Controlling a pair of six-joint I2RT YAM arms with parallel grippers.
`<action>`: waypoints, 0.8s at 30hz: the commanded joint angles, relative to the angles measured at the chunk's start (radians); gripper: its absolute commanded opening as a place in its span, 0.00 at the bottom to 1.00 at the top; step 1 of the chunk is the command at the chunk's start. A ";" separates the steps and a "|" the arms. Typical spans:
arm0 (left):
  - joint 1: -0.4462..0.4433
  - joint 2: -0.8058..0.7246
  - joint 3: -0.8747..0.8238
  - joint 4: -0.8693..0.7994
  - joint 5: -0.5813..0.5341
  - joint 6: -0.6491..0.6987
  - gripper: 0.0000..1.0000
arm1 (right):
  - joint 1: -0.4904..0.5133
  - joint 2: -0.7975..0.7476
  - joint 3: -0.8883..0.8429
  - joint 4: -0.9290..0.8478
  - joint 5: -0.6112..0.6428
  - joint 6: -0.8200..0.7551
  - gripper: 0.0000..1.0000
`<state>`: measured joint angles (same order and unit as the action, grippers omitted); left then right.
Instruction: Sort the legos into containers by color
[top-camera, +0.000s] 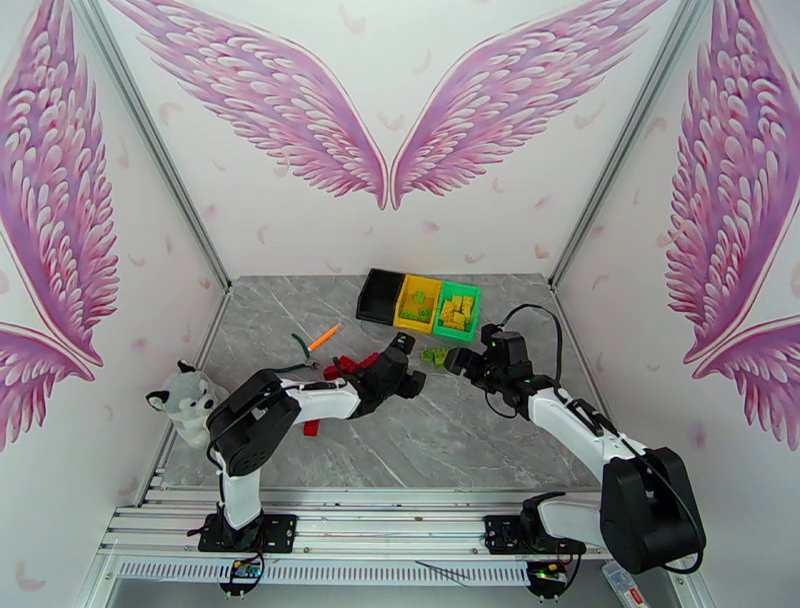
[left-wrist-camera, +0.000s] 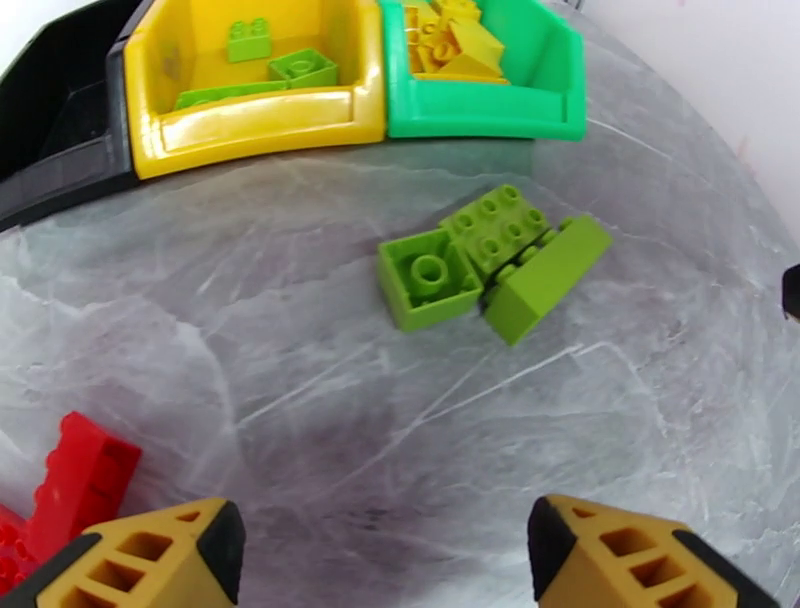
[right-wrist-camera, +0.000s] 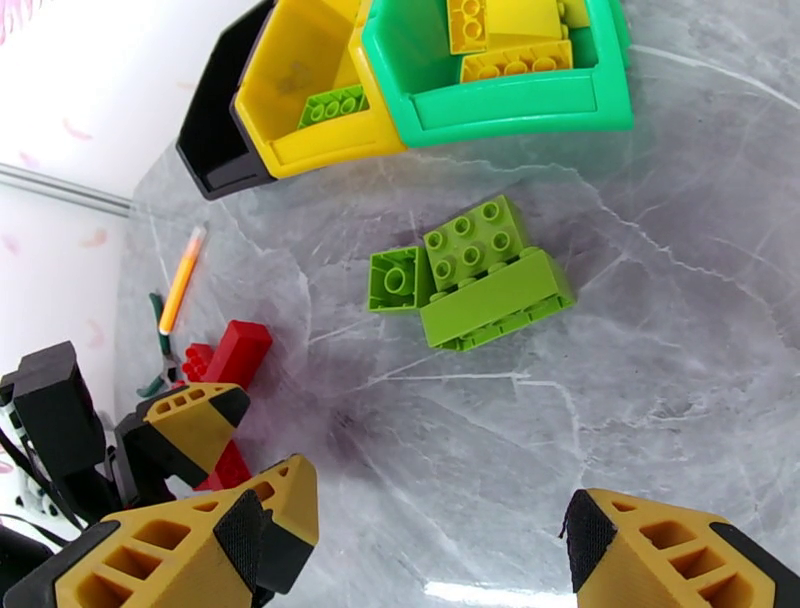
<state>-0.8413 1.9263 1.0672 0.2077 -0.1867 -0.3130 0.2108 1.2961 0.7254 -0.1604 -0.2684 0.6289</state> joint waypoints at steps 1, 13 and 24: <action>-0.009 0.048 0.040 0.008 0.026 0.023 0.79 | 0.008 0.000 0.027 -0.014 0.021 -0.008 0.86; -0.005 0.187 0.215 -0.088 0.018 0.046 0.78 | 0.005 -0.004 0.028 -0.018 0.018 -0.002 0.85; 0.005 0.323 0.401 -0.178 -0.010 0.012 0.75 | 0.000 -0.013 0.027 -0.024 0.021 -0.001 0.85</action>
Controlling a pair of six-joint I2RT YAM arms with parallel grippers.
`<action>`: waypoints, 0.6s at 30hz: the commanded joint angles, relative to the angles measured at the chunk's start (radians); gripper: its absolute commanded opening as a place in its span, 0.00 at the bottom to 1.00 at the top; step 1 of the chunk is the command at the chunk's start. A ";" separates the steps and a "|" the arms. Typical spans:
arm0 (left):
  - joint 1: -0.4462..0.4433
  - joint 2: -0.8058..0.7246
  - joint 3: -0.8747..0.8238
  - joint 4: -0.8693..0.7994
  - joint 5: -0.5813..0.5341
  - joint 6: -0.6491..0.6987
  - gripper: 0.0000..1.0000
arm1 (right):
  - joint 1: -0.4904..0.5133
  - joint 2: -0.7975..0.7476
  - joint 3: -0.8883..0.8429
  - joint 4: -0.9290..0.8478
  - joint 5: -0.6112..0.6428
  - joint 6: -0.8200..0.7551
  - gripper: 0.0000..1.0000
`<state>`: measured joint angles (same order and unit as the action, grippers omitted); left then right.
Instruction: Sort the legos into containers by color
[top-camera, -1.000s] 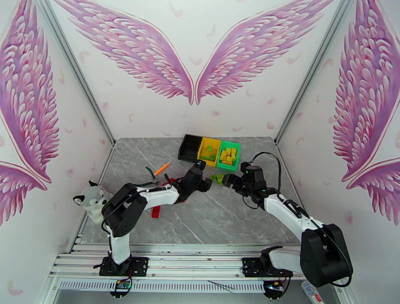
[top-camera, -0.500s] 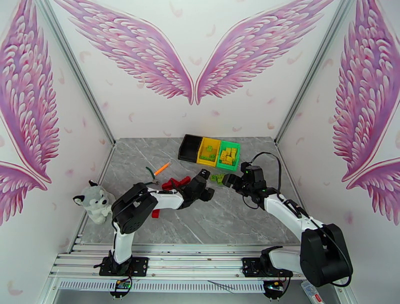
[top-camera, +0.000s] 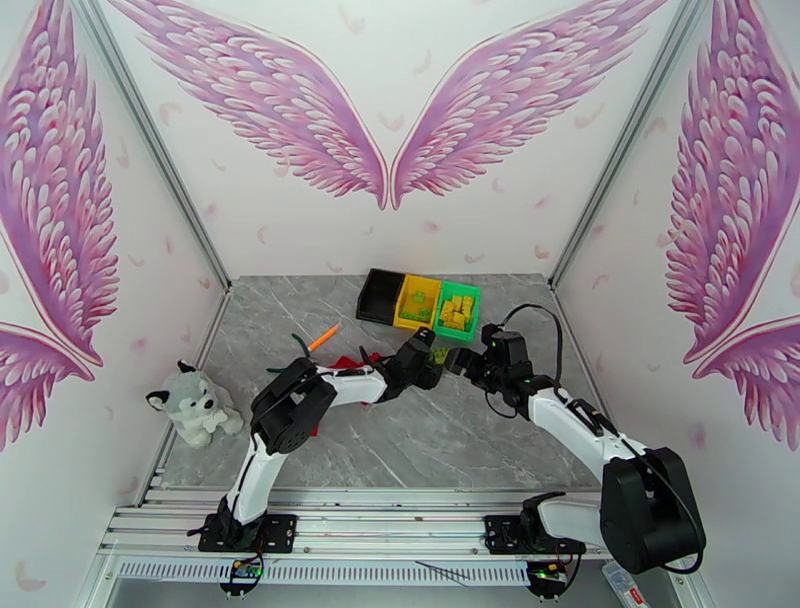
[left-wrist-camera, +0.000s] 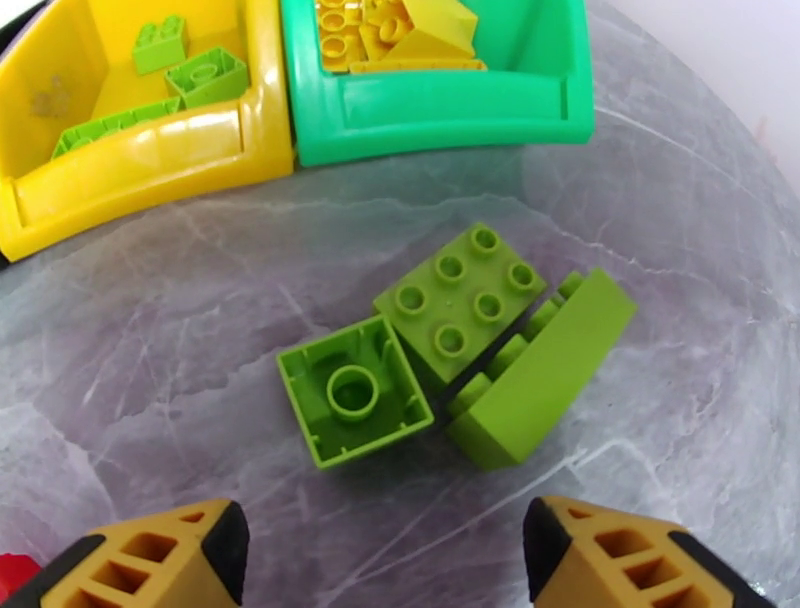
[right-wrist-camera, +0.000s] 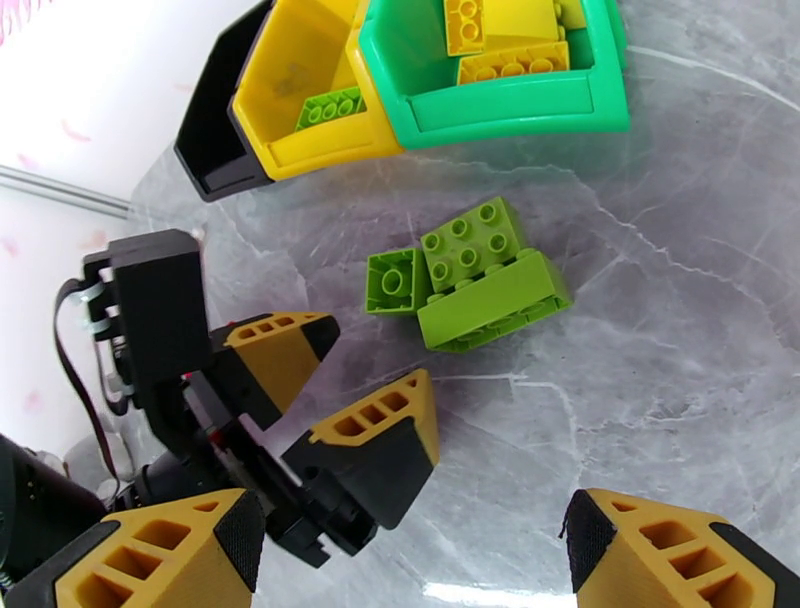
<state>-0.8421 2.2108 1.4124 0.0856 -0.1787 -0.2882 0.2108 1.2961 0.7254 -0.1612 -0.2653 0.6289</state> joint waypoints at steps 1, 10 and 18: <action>0.006 0.047 0.070 -0.066 -0.024 -0.014 0.75 | 0.000 -0.015 0.028 -0.023 0.019 -0.001 0.85; 0.020 0.098 0.140 -0.086 -0.069 -0.042 0.64 | -0.004 -0.014 0.023 -0.020 0.018 0.002 0.85; 0.027 0.134 0.188 -0.091 -0.075 -0.046 0.51 | -0.004 -0.012 0.024 -0.021 0.018 0.003 0.85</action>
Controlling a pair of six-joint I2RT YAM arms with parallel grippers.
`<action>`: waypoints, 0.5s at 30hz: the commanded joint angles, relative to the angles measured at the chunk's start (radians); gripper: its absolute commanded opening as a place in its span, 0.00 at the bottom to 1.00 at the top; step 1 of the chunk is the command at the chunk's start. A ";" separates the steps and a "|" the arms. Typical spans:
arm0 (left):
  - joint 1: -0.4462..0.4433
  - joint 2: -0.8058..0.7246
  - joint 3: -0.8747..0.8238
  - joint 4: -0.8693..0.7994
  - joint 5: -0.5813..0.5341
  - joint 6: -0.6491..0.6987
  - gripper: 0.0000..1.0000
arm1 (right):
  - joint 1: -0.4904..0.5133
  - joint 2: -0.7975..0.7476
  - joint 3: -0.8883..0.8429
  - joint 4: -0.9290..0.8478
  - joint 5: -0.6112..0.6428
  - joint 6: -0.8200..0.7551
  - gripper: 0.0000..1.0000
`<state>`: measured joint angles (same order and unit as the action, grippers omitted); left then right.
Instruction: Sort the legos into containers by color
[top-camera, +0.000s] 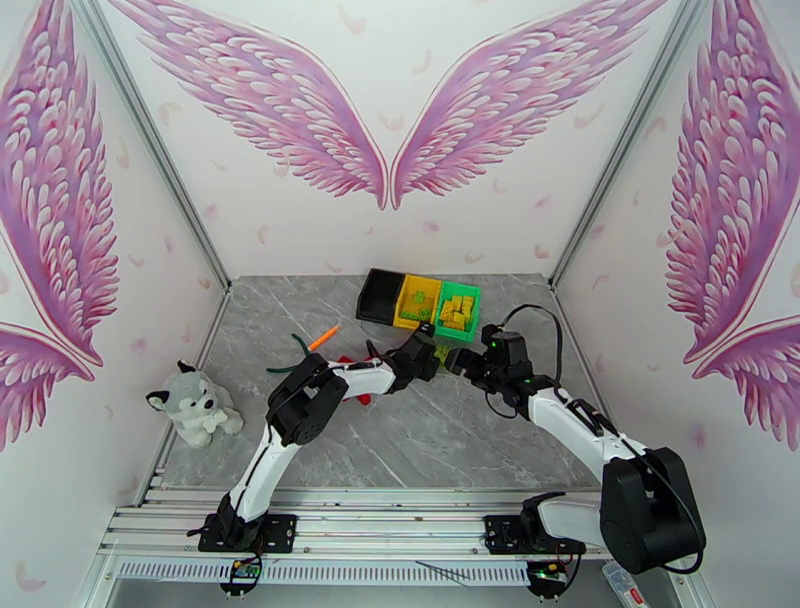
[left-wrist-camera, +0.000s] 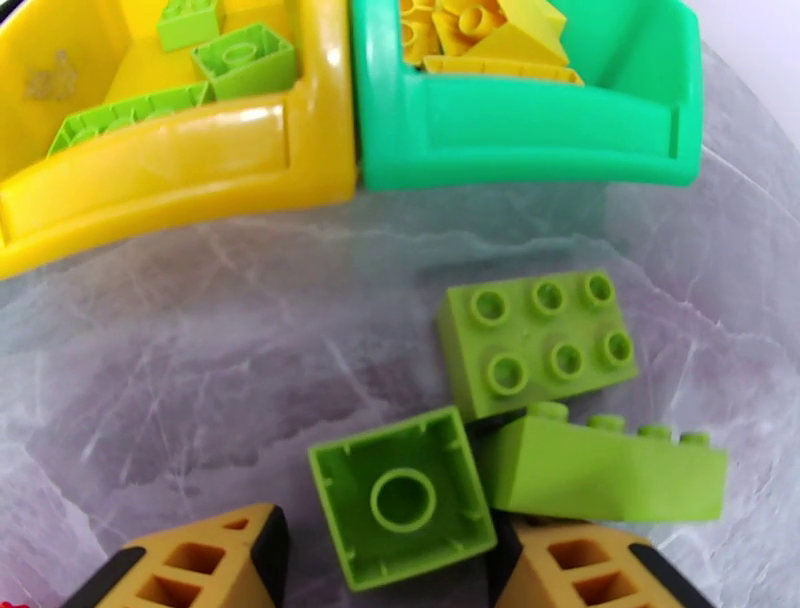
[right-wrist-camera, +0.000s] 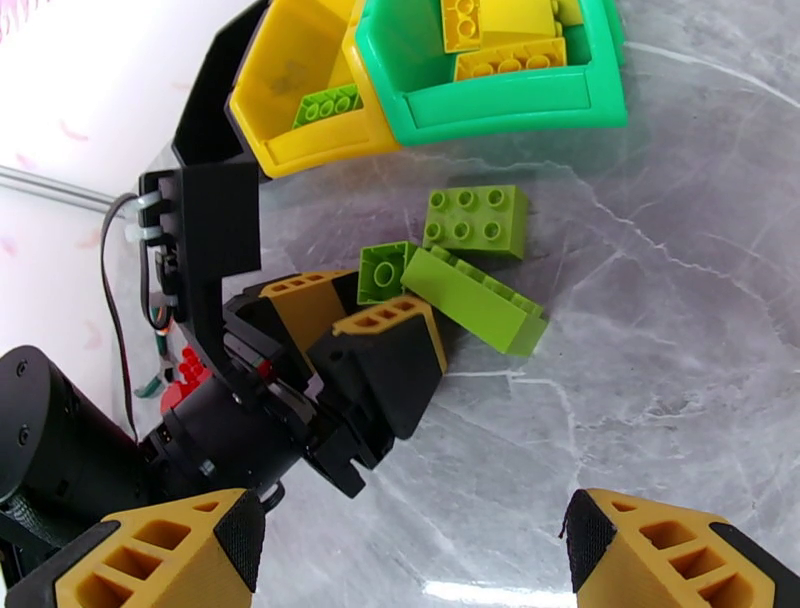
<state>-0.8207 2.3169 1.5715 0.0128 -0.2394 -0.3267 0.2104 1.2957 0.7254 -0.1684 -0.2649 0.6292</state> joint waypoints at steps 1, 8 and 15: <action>0.005 0.024 0.023 -0.012 -0.014 -0.008 0.49 | -0.003 -0.010 0.024 -0.013 0.018 0.002 0.85; -0.008 -0.045 -0.058 0.030 -0.025 0.001 0.33 | -0.004 -0.007 0.022 -0.012 0.017 0.004 0.85; -0.009 -0.209 -0.235 0.086 -0.033 0.021 0.30 | -0.003 0.001 0.022 0.005 -0.004 -0.002 0.84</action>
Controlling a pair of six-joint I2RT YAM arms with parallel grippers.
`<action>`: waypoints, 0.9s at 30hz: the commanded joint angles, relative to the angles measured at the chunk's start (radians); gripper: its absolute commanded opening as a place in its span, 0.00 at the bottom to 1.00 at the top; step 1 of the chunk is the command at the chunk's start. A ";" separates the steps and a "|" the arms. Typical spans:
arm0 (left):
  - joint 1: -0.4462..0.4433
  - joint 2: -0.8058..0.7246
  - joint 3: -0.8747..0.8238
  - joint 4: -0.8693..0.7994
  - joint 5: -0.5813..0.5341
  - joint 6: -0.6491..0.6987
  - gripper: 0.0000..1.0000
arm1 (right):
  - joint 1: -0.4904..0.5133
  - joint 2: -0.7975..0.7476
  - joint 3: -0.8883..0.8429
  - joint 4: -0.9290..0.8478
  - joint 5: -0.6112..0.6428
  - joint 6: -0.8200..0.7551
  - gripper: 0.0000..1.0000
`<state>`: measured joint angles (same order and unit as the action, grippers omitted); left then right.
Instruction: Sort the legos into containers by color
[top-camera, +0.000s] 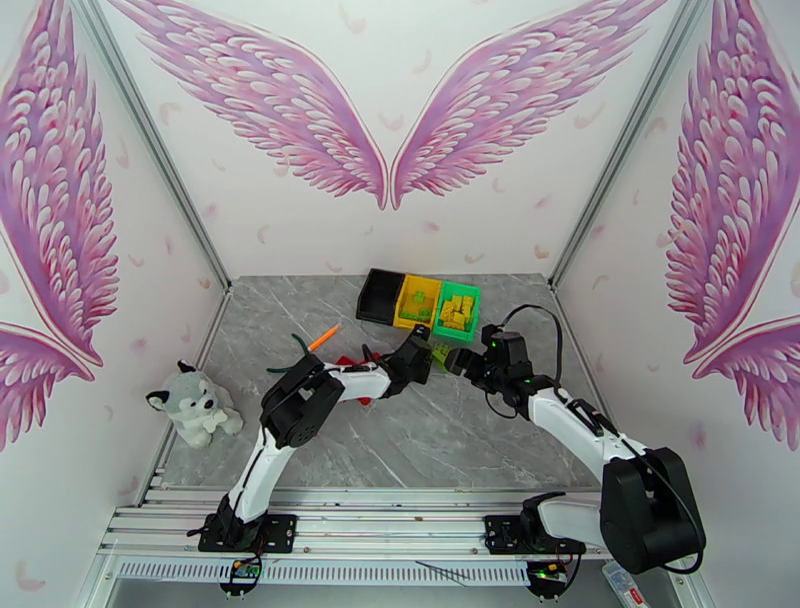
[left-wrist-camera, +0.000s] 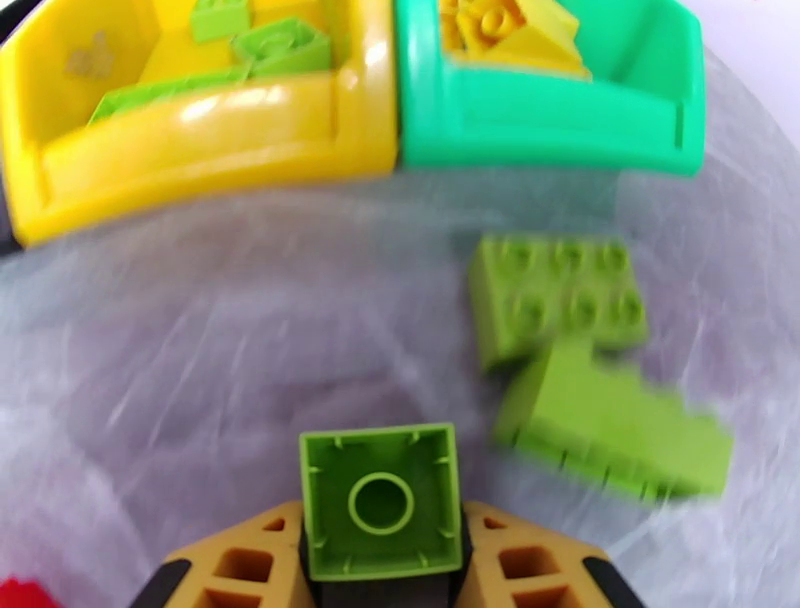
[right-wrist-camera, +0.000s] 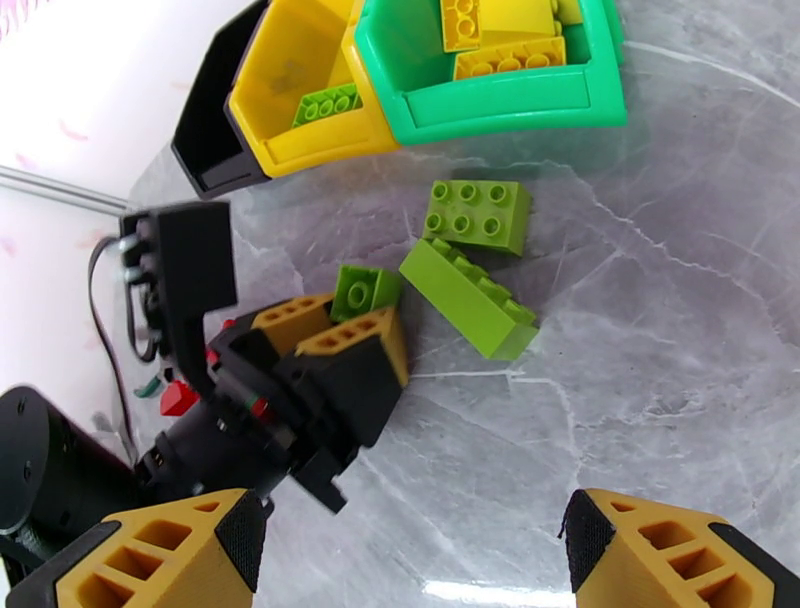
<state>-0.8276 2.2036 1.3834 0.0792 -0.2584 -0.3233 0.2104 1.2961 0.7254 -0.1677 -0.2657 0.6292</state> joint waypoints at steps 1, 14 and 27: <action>0.000 -0.116 -0.058 0.017 -0.013 0.025 0.29 | -0.002 0.007 0.022 0.008 -0.010 -0.002 0.85; 0.132 -0.025 0.265 -0.142 0.120 0.083 0.32 | 0.006 0.031 0.028 0.023 -0.024 0.002 0.83; 0.190 0.245 0.770 -0.360 0.207 0.074 0.73 | 0.015 0.047 0.053 -0.026 0.077 -0.061 0.83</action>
<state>-0.6296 2.4653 2.1330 -0.2161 -0.0818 -0.2493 0.2134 1.3312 0.7372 -0.1699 -0.2417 0.6064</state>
